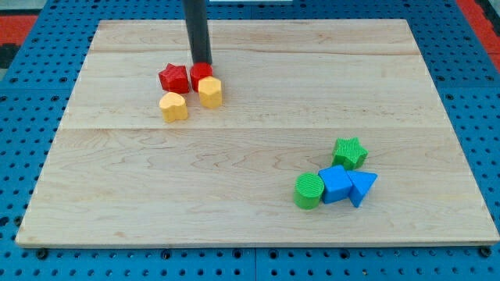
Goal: Push the red circle yellow hexagon towards the bottom center of the board
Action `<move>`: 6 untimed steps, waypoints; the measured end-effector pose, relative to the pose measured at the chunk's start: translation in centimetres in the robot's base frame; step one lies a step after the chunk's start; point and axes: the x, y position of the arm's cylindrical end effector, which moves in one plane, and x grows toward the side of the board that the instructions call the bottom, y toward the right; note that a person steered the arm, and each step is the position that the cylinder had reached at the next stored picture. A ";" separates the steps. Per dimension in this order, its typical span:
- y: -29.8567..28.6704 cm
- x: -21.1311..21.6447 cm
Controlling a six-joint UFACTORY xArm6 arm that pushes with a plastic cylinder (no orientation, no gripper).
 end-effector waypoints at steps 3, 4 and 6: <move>5.4 4.2; 0.0 0.1; 1.9 9.0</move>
